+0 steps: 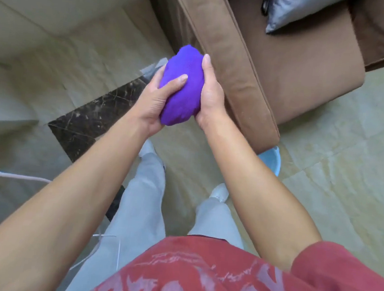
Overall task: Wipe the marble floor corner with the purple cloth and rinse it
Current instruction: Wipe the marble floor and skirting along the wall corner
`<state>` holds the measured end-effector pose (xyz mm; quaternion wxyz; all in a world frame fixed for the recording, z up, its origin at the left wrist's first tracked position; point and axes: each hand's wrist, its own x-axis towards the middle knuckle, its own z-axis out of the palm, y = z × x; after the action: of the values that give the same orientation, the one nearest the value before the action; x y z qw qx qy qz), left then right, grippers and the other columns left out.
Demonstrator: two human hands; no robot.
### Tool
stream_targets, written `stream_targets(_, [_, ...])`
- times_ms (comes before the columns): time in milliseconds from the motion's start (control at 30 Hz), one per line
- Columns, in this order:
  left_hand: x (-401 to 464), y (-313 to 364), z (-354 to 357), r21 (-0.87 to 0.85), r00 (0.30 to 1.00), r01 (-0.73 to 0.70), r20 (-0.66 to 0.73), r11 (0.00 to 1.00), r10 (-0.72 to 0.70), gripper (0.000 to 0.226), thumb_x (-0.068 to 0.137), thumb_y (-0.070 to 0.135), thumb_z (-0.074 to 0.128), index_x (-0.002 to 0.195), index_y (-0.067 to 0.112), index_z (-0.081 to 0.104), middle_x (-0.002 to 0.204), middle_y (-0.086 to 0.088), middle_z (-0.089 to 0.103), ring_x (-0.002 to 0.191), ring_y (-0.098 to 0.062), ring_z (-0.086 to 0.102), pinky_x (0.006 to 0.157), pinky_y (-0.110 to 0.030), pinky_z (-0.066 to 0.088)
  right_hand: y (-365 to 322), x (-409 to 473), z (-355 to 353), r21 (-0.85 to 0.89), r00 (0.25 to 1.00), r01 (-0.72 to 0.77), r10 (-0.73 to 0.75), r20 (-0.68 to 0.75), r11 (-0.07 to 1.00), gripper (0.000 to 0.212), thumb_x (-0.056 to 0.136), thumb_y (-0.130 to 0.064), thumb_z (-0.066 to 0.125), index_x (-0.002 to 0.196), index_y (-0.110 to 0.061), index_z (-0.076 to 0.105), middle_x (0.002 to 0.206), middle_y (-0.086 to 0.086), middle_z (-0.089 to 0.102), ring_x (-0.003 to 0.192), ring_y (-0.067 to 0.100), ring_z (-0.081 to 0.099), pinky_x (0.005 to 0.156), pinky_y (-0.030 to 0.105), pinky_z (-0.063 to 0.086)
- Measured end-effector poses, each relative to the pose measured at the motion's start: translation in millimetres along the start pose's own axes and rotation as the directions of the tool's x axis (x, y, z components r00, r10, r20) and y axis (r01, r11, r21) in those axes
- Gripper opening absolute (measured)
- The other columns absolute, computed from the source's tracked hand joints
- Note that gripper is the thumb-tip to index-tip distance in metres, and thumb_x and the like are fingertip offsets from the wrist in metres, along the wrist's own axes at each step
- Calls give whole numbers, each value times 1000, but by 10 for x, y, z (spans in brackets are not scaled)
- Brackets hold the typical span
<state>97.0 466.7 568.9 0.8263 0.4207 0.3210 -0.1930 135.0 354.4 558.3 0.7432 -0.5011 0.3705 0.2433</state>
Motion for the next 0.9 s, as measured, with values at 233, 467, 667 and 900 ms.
stream_targets(233, [541, 1166, -1083, 83, 978, -67, -193, 994, 82, 52, 85, 1, 74, 132, 15, 61, 114, -5, 76, 100, -18, 76, 79, -33, 61, -2, 637, 1248, -270, 998, 58, -51, 34, 961, 22, 80, -27, 70, 96, -12, 69, 117, 15, 73, 110, 30, 69, 101, 52, 55])
stream_targets(467, [1430, 1604, -1636, 73, 943, -111, -308, 991, 128, 31, 92, 2, 68, 121, 12, 60, 108, -7, 72, 94, -17, 72, 91, -36, 61, -86, 1667, 1956, -399, 912, 160, 19, 410, 903, 54, 87, -26, 73, 137, -18, 57, 136, 7, 65, 122, 18, 64, 104, 34, 54])
stream_targets(667, [2700, 1583, -2448, 279, 867, -76, -456, 957, 202, 33, 94, 14, 70, 125, 8, 61, 120, -10, 69, 108, -21, 67, 107, -44, 52, 288, 3001, 2504, -682, 891, 317, 40, 453, 659, 47, 84, -13, 80, 128, -6, 63, 122, 12, 72, 110, 21, 69, 102, 41, 55])
stream_targets(900, [4607, 1055, -3686, 444, 856, -28, -453, 896, 251, 39, 92, 22, 73, 126, 6, 65, 113, -10, 72, 101, -24, 70, 99, -38, 56, 1028, 5068, 2811, -807, 909, 330, 67, 412, 489, 12, 88, -7, 76, 92, -11, 66, 79, 0, 68, 61, -1, 68, 62, 14, 54])
